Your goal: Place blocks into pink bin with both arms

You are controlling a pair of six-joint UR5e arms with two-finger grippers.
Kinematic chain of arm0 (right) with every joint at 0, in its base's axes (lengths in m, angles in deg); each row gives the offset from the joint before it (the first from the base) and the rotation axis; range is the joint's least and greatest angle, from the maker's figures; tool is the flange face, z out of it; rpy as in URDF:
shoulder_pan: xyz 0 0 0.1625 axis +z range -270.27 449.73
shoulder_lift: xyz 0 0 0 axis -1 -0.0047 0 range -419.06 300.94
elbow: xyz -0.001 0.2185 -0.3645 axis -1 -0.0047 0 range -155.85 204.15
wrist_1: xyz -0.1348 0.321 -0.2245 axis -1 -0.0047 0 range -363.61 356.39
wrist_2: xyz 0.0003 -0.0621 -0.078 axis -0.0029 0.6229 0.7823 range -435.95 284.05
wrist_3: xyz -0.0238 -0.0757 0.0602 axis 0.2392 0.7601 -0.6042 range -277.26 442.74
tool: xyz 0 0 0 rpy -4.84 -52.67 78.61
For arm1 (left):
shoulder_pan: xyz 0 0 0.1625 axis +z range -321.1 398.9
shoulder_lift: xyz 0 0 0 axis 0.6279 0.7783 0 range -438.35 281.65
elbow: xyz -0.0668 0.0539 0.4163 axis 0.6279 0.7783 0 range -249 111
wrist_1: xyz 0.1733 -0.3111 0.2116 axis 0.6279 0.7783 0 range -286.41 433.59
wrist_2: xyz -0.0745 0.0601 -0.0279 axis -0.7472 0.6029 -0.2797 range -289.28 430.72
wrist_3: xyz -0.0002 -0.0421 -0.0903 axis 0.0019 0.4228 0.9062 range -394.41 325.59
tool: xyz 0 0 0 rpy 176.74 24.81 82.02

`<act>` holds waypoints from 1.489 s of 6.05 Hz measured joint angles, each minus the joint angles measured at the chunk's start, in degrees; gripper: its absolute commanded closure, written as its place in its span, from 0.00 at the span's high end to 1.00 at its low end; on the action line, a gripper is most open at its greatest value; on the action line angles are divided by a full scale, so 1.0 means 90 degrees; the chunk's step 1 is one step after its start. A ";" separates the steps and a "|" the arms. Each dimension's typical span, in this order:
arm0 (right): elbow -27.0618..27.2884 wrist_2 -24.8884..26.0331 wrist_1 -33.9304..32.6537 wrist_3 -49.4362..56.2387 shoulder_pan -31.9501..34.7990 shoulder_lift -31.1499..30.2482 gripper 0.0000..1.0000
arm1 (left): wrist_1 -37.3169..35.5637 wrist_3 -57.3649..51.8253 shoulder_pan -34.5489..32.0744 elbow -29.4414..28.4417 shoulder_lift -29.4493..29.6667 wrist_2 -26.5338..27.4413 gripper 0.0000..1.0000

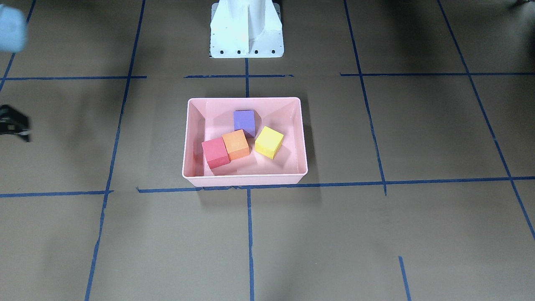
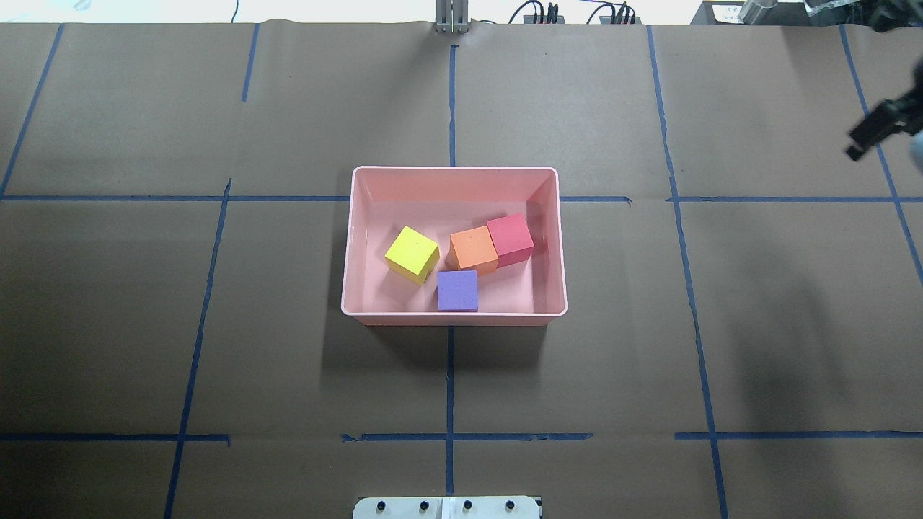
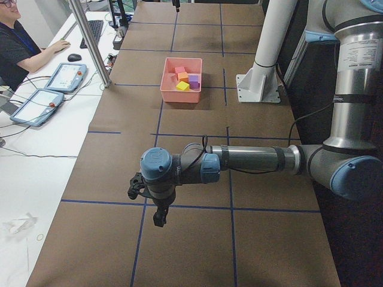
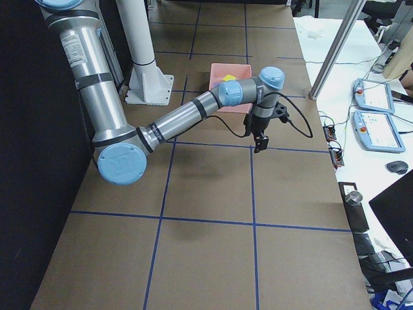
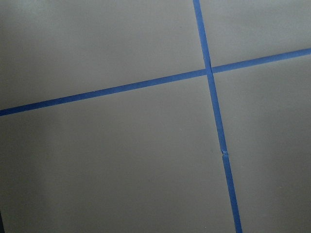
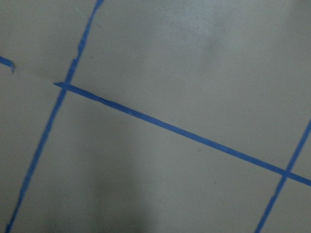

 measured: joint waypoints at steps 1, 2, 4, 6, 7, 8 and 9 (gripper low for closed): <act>-0.0016 -0.0028 0.0215 0.0636 0.0355 -0.0574 1.00 | 0.0006 -0.0001 0.0000 0.0018 -0.0020 -0.0003 1.00; -0.0019 -0.0078 0.0724 0.0906 0.0659 -0.1249 1.00 | 0.0009 -0.0001 0.0000 0.0030 -0.0042 -0.0005 1.00; -0.0027 -0.0170 0.1287 0.0545 0.1042 -0.2128 1.00 | 0.0005 -0.0008 0.0003 0.0027 -0.0139 -0.0009 1.00; -0.0040 -0.0199 0.1352 0.0413 0.1096 -0.2261 1.00 | 0.0005 -0.0006 0.0003 0.0024 -0.0181 -0.0013 1.00; -0.0043 -0.0231 0.1356 0.0404 0.1099 -0.2266 1.00 | 0.0008 -0.0009 0.0001 0.0026 -0.0184 -0.0021 1.00; -0.0044 -0.0253 0.1355 0.0401 0.1100 -0.2268 1.00 | 0.0009 -0.0010 0.0000 0.0027 -0.0185 -0.0027 1.00; -0.0044 -0.0264 0.1353 0.0401 0.1100 -0.2269 1.00 | 0.0010 -0.0010 0.0000 0.0027 -0.0185 -0.0029 1.00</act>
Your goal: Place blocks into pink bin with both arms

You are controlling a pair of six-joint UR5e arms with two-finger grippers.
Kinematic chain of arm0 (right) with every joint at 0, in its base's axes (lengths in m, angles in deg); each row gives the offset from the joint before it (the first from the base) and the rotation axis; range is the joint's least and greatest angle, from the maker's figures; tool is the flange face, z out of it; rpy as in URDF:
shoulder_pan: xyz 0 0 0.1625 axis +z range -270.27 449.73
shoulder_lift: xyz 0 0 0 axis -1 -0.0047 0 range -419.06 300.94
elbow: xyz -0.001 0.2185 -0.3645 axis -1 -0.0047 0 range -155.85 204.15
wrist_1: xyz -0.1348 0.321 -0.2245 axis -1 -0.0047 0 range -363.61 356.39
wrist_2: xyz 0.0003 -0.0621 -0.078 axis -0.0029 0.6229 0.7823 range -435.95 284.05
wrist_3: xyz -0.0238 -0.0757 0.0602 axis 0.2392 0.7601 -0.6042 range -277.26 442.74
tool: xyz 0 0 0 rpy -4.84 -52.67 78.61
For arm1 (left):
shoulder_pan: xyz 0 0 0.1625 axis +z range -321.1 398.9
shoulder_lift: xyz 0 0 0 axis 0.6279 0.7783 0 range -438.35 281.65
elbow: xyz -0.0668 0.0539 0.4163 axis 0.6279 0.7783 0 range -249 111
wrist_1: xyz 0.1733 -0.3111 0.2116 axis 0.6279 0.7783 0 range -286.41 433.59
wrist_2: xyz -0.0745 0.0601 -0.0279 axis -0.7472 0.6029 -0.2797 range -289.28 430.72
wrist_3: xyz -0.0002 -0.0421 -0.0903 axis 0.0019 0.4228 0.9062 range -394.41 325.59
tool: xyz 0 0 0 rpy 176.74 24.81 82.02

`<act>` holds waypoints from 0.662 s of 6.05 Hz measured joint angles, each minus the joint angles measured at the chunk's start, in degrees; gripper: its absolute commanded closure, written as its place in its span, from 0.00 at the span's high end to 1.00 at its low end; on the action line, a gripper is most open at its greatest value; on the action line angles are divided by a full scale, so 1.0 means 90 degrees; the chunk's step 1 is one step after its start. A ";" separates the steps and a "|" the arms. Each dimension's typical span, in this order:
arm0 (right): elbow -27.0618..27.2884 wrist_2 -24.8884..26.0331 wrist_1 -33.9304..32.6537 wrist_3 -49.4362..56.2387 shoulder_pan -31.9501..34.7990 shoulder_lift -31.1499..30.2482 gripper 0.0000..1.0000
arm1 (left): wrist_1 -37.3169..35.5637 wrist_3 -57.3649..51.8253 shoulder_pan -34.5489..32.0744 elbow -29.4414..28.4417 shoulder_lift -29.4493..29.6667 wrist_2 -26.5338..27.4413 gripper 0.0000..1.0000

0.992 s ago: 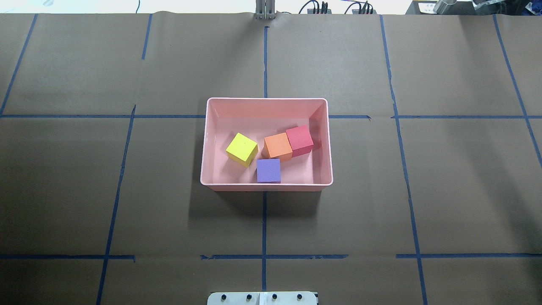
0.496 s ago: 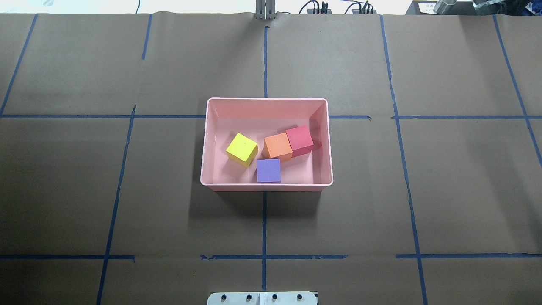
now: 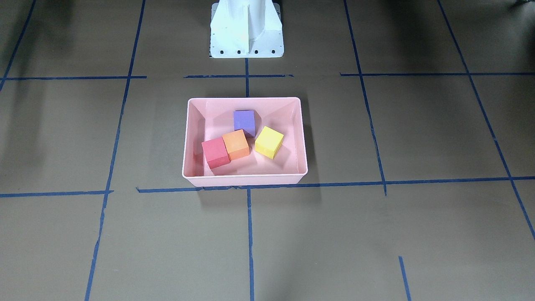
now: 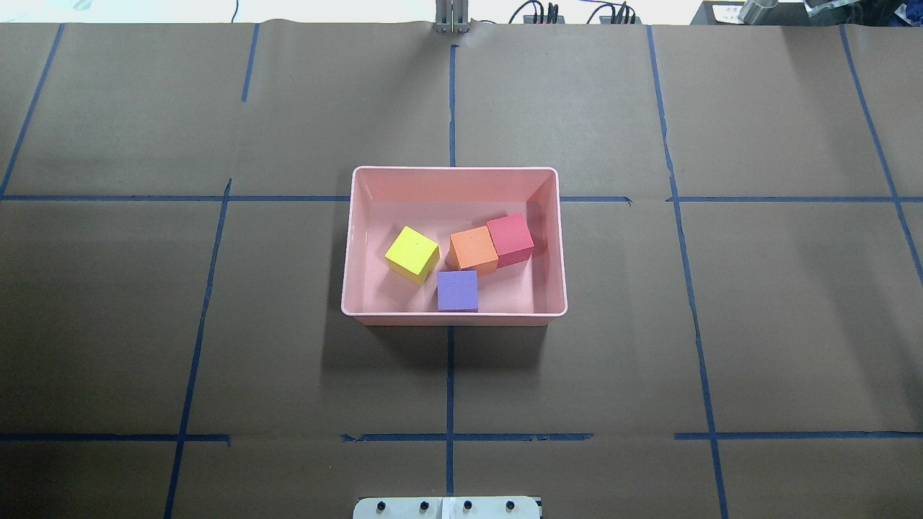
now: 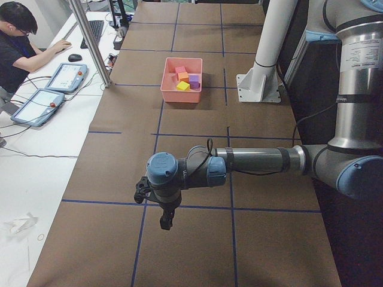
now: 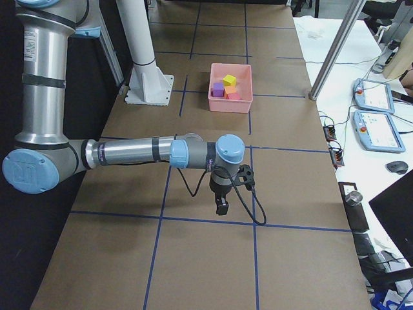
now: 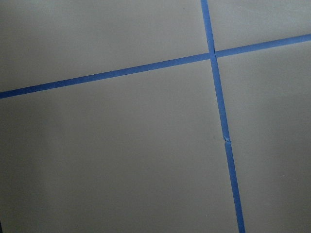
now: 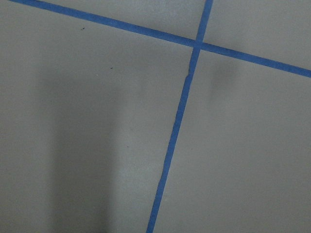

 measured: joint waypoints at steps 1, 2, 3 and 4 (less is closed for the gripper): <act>0.0000 -0.0046 0.0000 0.0002 0.0005 -0.0004 1.00 | 0.0000 0.0000 0.0000 0.0000 0.0000 -0.0001 1.00; 0.0000 -0.0124 -0.0003 0.0007 0.0005 -0.0007 1.00 | 0.0000 0.0002 0.0000 -0.0002 0.0000 0.0002 1.00; -0.0004 -0.0167 -0.0002 0.0009 0.0002 -0.0013 1.00 | 0.0000 0.0005 0.0000 -0.0010 0.0000 0.0007 1.00; -0.0007 -0.0180 0.0002 0.0009 0.0001 -0.0021 1.00 | 0.0000 0.0002 0.0000 -0.0020 0.0000 0.0008 1.00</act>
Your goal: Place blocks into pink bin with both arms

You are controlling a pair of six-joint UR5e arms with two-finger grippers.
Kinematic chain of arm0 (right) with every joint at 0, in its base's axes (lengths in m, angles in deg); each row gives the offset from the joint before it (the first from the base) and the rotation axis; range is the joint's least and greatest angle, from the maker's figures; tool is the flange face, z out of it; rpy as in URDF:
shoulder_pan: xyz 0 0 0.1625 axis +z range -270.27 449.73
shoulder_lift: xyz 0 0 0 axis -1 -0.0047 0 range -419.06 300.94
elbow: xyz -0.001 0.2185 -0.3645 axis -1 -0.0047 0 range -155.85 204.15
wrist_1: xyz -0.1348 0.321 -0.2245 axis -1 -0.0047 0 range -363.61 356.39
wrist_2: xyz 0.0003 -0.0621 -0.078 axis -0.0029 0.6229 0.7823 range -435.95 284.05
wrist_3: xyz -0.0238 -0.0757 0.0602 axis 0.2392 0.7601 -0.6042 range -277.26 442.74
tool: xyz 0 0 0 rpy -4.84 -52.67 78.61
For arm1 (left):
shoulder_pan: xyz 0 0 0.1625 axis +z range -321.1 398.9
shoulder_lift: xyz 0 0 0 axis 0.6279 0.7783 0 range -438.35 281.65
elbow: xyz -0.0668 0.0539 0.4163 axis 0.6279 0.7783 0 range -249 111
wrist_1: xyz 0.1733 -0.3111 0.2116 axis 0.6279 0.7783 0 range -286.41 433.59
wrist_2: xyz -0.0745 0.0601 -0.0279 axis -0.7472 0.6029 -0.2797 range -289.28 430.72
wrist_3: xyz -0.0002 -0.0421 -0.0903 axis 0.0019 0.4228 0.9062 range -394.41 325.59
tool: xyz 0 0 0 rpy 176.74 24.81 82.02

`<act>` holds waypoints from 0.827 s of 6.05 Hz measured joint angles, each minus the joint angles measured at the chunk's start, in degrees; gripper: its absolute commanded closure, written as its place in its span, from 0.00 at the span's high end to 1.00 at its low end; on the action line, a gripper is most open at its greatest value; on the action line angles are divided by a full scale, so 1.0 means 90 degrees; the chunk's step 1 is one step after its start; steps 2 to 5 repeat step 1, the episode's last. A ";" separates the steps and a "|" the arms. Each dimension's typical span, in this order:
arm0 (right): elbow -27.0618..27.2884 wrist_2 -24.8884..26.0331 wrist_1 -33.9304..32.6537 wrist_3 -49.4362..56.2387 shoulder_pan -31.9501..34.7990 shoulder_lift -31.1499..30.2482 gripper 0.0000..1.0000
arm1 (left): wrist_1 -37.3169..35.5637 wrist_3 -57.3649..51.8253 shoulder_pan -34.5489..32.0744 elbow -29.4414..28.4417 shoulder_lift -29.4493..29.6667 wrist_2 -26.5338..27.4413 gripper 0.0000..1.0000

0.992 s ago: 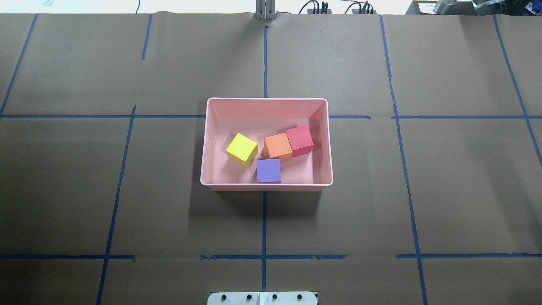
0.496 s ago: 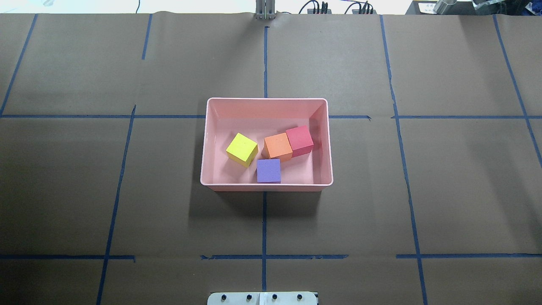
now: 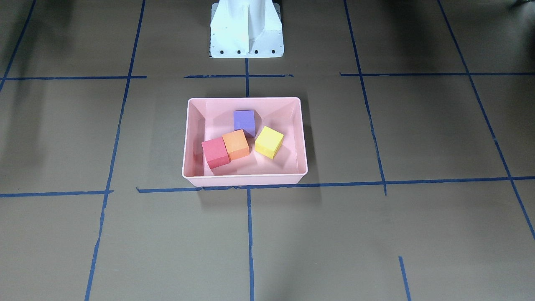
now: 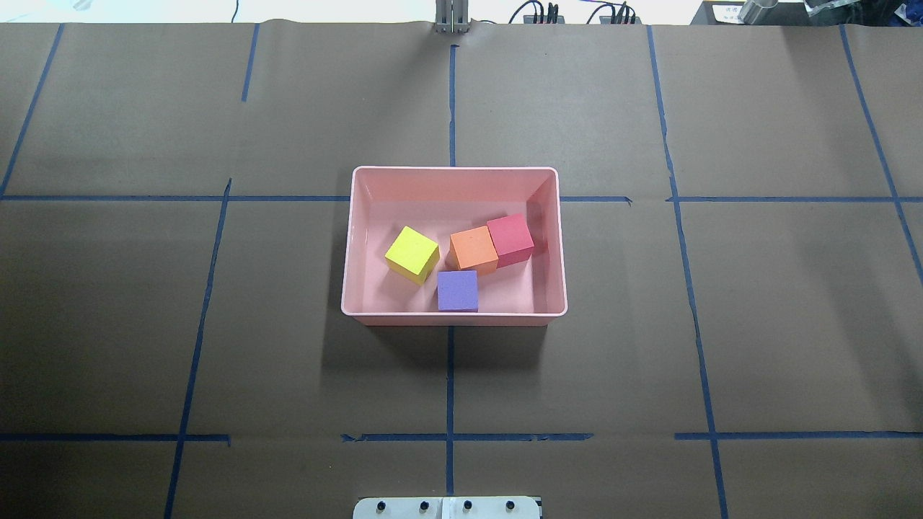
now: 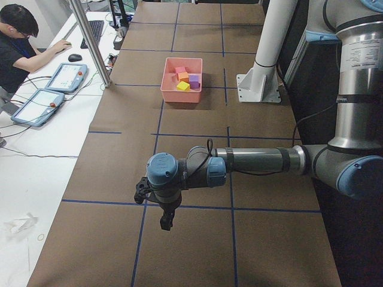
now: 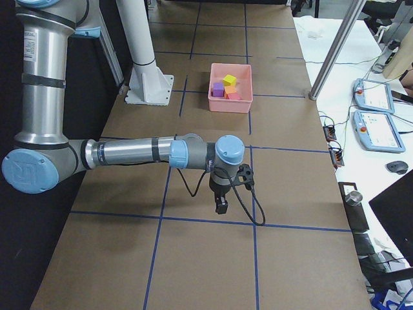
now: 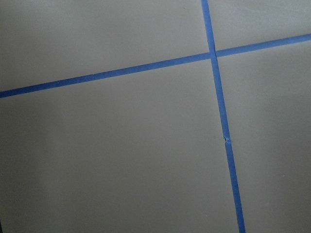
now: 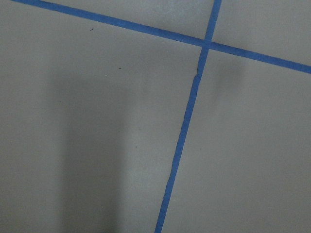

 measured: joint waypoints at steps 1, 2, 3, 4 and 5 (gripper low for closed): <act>0.0000 -0.0004 0.0002 0.0000 -0.0001 -0.0005 1.00 | 0.0000 -0.0001 0.0002 -0.0002 0.0000 0.0001 1.00; 0.0000 -0.0004 0.0002 0.0000 -0.0001 -0.0005 1.00 | 0.0000 -0.0001 0.0002 -0.0002 0.0000 0.0001 1.00; 0.0000 -0.0004 0.0002 0.0000 -0.0001 -0.0005 1.00 | 0.0000 -0.0001 0.0002 -0.0002 0.0000 0.0001 1.00; 0.0000 -0.0004 0.0002 0.0000 -0.0001 -0.0005 1.00 | 0.0000 -0.0001 0.0002 -0.0002 0.0000 0.0001 1.00; 0.0000 -0.0004 0.0002 0.0000 -0.0001 -0.0005 1.00 | 0.0000 -0.0001 0.0002 -0.0002 0.0000 0.0001 1.00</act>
